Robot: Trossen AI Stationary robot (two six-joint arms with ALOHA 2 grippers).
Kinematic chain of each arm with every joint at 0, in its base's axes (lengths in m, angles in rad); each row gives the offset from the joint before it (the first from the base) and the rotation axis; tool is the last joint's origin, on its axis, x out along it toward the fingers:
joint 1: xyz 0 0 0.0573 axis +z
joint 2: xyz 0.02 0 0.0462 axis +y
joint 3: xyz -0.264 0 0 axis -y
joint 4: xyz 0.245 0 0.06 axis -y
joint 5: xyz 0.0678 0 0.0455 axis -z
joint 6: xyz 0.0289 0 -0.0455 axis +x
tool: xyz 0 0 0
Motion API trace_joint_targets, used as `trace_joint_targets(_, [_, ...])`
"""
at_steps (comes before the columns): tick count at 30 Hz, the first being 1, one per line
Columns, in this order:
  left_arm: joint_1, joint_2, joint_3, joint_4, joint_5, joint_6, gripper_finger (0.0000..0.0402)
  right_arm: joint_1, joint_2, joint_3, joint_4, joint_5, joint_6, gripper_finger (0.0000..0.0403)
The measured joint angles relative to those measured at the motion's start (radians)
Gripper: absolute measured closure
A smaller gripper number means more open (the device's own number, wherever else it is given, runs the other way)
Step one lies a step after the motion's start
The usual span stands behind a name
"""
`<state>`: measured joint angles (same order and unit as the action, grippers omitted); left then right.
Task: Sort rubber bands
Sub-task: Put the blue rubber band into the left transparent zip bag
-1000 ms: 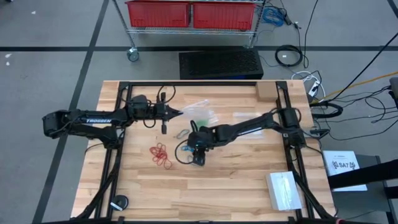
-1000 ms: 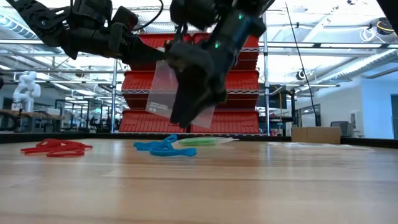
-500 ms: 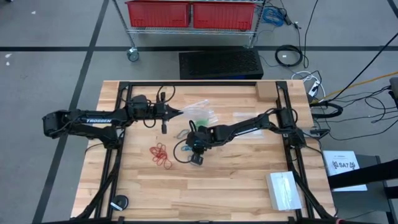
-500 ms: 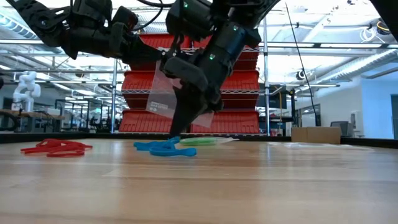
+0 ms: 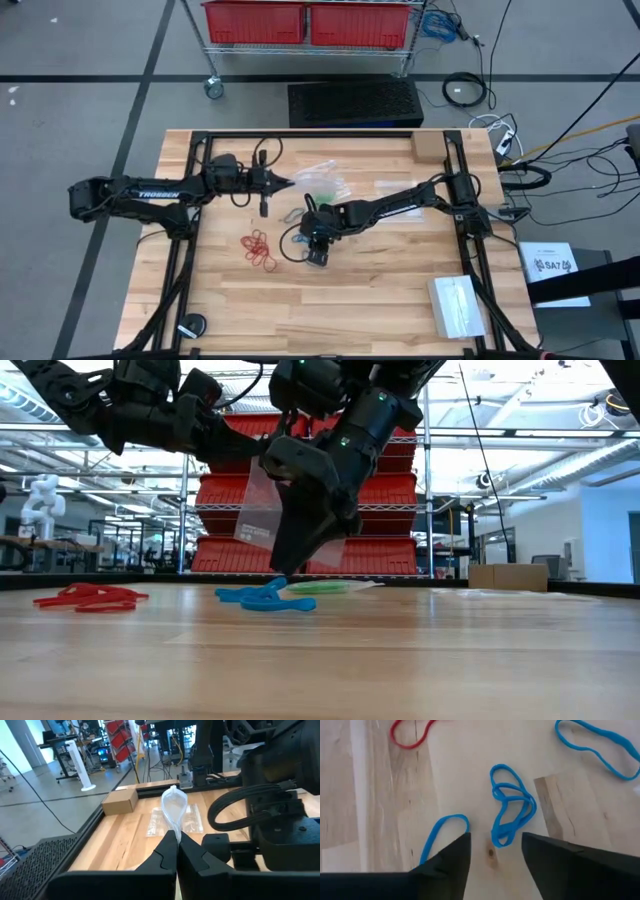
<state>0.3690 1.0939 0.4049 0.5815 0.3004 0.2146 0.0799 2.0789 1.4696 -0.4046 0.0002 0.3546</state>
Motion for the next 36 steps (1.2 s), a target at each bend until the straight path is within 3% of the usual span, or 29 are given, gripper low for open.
trace_joint_targets(3, [-0.007,0.000,0.000,0.000,-0.006,0.000,0.0402,0.000,0.000,0.000,0.002,0.026,0.000,0.0232])
trace_joint_targets(9, [-0.017,0.000,0.000,0.000,-0.015,0.000,0.0402,-0.002,0.034,0.000,0.001,0.020,0.000,0.0280])
trace_joint_targets(16, [-0.016,0.000,0.000,-0.001,-0.018,0.000,0.0402,-0.002,0.043,0.000,0.005,0.020,0.000,0.0308])
trace_joint_targets(23, [-0.016,0.000,0.000,-0.001,-0.018,0.000,0.0402,0.002,-0.010,0.000,-0.043,0.015,0.000,0.0394])
trace_joint_targets(32, [-0.023,0.000,0.000,0.000,-0.018,0.000,0.0402,0.017,-0.165,0.000,-0.054,-0.006,0.017,0.0400])
trace_joint_targets(36, [-0.031,0.000,0.000,0.000,-0.018,0.000,0.0402,0.027,-0.263,0.000,-0.055,0.052,0.026,0.0401])
